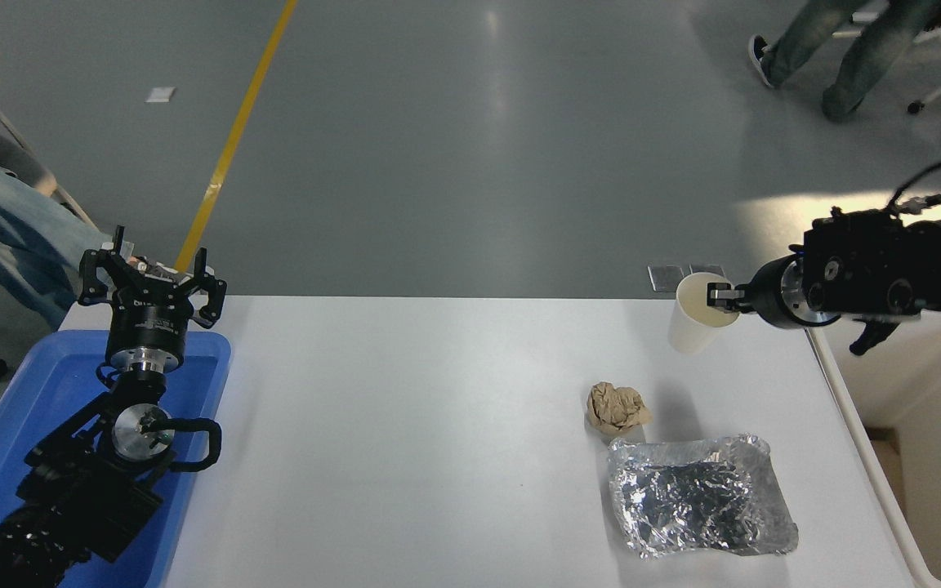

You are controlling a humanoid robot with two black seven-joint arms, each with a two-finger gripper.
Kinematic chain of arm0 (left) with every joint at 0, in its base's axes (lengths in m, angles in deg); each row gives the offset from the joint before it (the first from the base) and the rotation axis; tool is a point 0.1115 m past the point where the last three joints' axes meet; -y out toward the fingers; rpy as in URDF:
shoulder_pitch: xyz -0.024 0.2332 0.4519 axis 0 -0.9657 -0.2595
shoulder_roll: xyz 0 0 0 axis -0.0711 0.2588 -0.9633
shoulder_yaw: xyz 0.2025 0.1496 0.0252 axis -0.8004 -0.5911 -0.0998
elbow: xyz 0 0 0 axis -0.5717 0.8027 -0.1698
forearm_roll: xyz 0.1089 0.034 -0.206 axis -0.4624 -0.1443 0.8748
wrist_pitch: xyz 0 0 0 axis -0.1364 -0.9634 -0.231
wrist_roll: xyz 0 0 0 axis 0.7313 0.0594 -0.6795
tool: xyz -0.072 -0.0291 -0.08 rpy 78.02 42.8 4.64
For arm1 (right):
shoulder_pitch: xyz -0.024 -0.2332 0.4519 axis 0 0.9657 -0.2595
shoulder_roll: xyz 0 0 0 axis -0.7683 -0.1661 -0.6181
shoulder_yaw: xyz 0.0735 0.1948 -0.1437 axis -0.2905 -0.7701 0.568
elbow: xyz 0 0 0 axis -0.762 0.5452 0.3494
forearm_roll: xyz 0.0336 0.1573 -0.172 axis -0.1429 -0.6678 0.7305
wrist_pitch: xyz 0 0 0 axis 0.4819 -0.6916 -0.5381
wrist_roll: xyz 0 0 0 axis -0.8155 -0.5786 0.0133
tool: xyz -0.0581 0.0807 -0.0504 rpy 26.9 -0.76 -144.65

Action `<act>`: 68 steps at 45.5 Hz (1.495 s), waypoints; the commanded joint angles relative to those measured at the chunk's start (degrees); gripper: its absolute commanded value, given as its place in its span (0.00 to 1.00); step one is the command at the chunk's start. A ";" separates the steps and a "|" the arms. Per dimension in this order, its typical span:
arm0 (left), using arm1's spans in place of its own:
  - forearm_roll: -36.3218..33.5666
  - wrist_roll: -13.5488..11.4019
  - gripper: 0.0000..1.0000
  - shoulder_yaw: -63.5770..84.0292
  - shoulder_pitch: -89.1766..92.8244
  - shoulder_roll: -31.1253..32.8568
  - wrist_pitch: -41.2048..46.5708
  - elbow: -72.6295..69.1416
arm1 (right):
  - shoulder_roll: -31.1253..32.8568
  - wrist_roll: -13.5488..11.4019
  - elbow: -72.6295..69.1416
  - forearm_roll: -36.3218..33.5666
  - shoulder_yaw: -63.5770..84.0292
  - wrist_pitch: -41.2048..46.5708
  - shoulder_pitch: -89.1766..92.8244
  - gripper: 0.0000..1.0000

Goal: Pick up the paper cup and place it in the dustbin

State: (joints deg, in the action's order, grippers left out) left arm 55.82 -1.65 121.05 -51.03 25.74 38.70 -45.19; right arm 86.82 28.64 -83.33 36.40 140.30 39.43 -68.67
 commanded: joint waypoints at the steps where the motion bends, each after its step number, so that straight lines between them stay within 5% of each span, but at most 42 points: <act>1: -0.06 -0.01 0.99 0.00 -0.09 0.00 -0.01 0.00 | 3.18 0.06 -5.46 -0.69 7.24 5.03 -16.94 0.00; 33: 0.12 -0.01 0.99 0.00 -0.09 0.00 -0.01 0.00 | 1.15 -0.74 -6.70 -4.73 18.75 15.93 -26.36 0.00; 54: 0.21 -0.10 0.99 0.00 -0.09 0.00 0.08 0.00 | 19.43 0.23 18.17 -3.59 14.90 21.55 -3.52 0.00; 68: 0.21 -0.10 0.99 0.09 -0.09 0.00 0.08 0.00 | 23.83 0.14 28.28 -3.41 -0.92 16.73 20.55 0.00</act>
State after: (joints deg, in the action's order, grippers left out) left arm 56.02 -1.75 121.04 -51.12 25.74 38.77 -45.20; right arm 106.36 28.75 -62.79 32.90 149.84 59.68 -65.16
